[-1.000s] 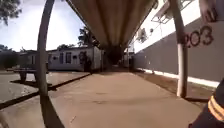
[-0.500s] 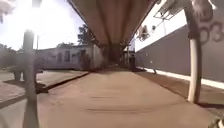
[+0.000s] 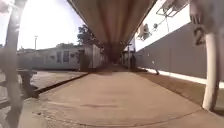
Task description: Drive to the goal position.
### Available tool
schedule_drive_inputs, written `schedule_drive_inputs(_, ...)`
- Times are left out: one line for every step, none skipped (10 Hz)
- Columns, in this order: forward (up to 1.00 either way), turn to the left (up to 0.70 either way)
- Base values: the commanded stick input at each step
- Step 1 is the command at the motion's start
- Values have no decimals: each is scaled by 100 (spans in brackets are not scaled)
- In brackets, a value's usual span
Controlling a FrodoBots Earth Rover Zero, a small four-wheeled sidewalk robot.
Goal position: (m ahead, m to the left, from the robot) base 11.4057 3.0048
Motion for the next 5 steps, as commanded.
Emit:
schedule_drive_inputs(70, 0)
schedule_drive_inputs(70, 0)
schedule_drive_inputs(70, 0)
schedule_drive_inputs(70, 0)
schedule_drive_inputs(70, 0)
